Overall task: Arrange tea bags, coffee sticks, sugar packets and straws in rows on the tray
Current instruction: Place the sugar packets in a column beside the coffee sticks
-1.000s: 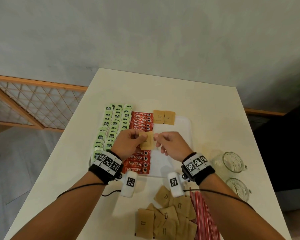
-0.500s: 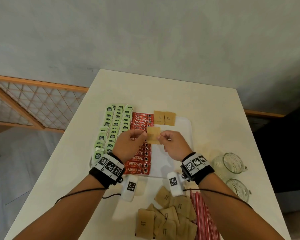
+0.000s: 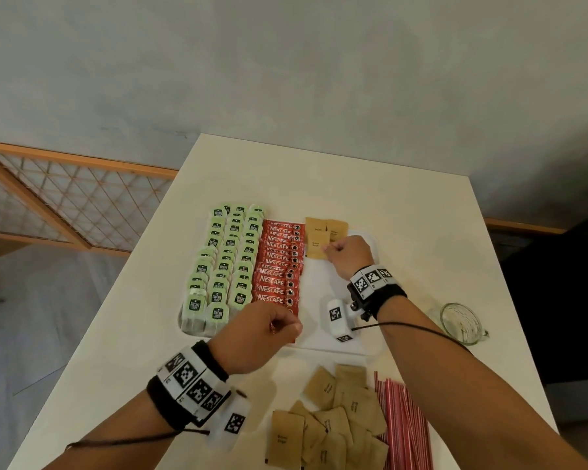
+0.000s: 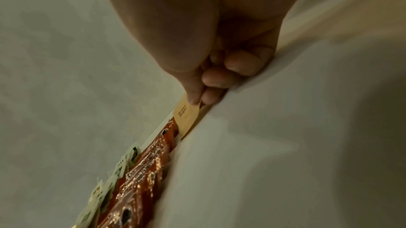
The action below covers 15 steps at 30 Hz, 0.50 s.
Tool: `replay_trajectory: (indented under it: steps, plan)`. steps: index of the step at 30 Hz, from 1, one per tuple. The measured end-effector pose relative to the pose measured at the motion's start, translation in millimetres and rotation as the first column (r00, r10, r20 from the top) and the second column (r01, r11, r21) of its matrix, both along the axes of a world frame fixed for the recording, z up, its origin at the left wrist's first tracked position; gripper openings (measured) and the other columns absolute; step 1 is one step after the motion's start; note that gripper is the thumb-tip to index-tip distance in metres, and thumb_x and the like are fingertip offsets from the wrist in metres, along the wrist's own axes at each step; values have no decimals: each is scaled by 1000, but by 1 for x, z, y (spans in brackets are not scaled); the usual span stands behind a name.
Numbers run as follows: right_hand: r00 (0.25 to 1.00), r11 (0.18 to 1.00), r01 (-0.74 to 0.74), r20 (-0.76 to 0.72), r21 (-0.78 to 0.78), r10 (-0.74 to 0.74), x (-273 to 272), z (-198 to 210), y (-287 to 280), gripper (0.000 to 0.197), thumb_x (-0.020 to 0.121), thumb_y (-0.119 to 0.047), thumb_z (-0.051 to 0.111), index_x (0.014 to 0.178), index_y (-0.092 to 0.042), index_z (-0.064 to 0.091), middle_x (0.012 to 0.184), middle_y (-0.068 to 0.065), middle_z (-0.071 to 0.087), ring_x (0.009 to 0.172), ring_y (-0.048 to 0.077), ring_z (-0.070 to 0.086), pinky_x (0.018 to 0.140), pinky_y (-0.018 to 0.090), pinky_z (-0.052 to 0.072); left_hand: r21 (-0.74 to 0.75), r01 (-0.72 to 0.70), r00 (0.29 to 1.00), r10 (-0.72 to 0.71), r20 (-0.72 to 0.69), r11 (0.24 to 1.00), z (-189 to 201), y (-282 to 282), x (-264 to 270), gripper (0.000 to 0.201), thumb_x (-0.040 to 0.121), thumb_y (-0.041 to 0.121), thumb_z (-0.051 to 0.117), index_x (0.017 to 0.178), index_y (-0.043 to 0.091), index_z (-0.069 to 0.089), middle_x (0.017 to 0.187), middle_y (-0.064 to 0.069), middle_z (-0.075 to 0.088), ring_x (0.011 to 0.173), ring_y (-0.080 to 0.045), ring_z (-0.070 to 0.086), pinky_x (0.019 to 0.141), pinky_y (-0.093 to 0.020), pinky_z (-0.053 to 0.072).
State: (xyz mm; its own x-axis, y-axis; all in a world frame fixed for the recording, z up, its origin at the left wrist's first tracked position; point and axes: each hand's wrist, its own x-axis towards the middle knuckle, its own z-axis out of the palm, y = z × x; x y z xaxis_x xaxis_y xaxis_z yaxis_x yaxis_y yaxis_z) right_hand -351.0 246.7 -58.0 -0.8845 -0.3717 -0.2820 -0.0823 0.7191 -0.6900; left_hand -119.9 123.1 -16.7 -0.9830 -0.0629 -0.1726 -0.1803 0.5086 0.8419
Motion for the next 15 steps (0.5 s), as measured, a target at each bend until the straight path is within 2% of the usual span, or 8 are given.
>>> replay_trajectory:
  steps: [2, 3, 5, 6, 7, 9, 13, 15]
  plan:
    - [1000, 1000, 14, -4, 2, -14, -1, -3, -3, 41, 99, -30, 64, 87, 9, 71, 81, 24, 69, 62, 22, 51, 59, 28, 42, -18, 19, 1000, -19, 5, 1000, 0, 1, 7, 22, 97, 29, 62, 81, 17, 73, 76, 4, 68, 68, -3, 55, 65, -14, 42]
    - [1000, 1000, 20, -5, 7, -20, -1, -3, -4, 42, 98, -30, 64, 85, 9, 70, 77, 24, 66, 62, 23, 51, 61, 29, 42, -24, 21, 1000, -21, 8, 999, 0, 1, 9, 24, 97, 30, 62, 81, 17, 73, 76, 4, 68, 68, -4, 54, 64, -15, 42]
    - [1000, 999, 23, -12, 22, -23, -1, -4, -6, 44, 98, -30, 65, 68, 4, 65, 65, 13, 56, 58, 21, 46, 58, 28, 40, -18, 5, 1000, -5, 21, 1000, 0, 0, 13, 23, 97, 30, 61, 82, 17, 74, 76, 8, 67, 68, -2, 54, 63, -14, 41]
    - [1000, 999, 24, -17, 34, -24, -1, -4, -7, 48, 97, -30, 65, 57, -5, 56, 61, 8, 50, 54, 20, 43, 55, 26, 37, -11, -5, 1000, 6, 29, 1000, -1, -1, 13, 22, 97, 29, 62, 84, 17, 74, 75, 12, 67, 67, 0, 54, 63, -13, 41]
    - [999, 998, 27, -22, 48, -26, -1, -3, -8, 51, 97, -30, 65, 52, -13, 47, 56, 3, 45, 50, 18, 40, 52, 26, 34, -9, -12, 999, 12, 35, 1000, -1, -2, 13, 21, 97, 28, 62, 85, 18, 75, 73, 18, 65, 67, 1, 54, 64, -12, 41]
    - [999, 998, 31, -37, 55, -29, 1, -2, -10, 55, 97, -29, 65, 50, -20, 38, 52, -1, 40, 49, 18, 39, 54, 26, 36, -14, -20, 999, 20, 39, 1000, -1, -2, 13, 19, 97, 27, 62, 88, 18, 76, 74, 22, 66, 71, 1, 57, 66, -12, 42]
    - [999, 998, 36, -42, 58, -33, -1, -3, -13, 54, 97, -31, 65, 49, -19, 44, 61, 6, 61, 63, 24, 59, 67, 33, 51, -23, -31, 999, 32, 40, 999, -2, -3, 15, 17, 97, 28, 63, 94, 19, 77, 84, 12, 71, 83, -4, 62, 71, -12, 46]
    - [999, 998, 35, -37, 60, -32, 0, -1, -13, 52, 97, -31, 65, 50, -20, 48, 58, 2, 58, 64, 25, 60, 72, 35, 55, -23, -30, 998, 31, 47, 999, -3, -2, 16, 18, 97, 29, 62, 93, 20, 77, 84, 11, 71, 83, -6, 62, 71, -15, 47]
